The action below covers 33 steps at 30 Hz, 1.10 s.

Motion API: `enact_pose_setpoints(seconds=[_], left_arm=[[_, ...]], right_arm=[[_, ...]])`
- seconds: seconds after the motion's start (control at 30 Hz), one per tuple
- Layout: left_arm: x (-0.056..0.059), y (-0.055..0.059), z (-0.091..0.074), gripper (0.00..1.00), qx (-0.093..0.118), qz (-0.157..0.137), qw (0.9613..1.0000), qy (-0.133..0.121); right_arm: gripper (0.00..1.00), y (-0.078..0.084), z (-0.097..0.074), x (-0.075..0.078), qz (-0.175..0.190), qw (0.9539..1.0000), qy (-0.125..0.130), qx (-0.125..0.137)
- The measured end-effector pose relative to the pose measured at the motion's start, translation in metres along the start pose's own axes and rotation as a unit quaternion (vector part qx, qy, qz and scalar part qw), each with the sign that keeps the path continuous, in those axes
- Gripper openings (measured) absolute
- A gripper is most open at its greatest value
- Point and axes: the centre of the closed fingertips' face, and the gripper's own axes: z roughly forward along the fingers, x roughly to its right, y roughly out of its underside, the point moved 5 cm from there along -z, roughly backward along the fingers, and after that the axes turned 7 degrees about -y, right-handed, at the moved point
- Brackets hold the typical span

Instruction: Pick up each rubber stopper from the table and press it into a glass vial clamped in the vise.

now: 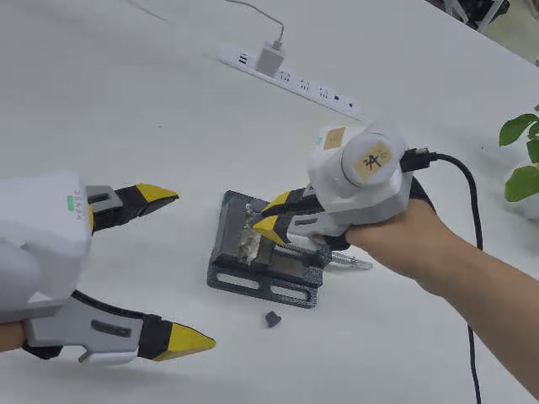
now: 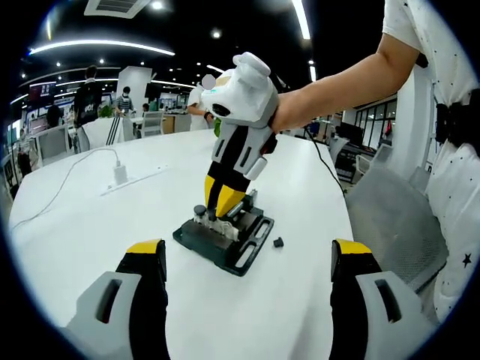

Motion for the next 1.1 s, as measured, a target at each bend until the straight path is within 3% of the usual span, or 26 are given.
enact_pose_setpoints(seconds=[0.4, 0.7, 0.93, 1.1], left_arm=[[-0.0017, -0.0015, -0.0001, 0.89, 0.004, -0.003, 1.0000, -0.001], [-0.0017, -0.0030, 0.0027, 0.88, 0.008, -0.005, 1.0000, 0.002], [-0.0033, -0.0056, 0.0039, 0.87, 0.011, -0.006, 0.9999, 0.001], [-0.0018, -0.0071, 0.0045, 0.87, 0.007, -0.001, 1.0000, 0.005]], right_arm=[[0.05, -0.0041, 0.0028, -0.0033, -0.047, 0.9977, 0.018, -0.045], [0.04, -0.0067, 0.0043, -0.0057, -0.084, 0.9928, 0.036, -0.077], [0.04, -0.0082, 0.0049, -0.0009, -0.061, 0.9945, 0.018, -0.083], [0.06, -0.0078, 0.0048, -0.0022, -0.069, 0.9940, 0.015, -0.084]])
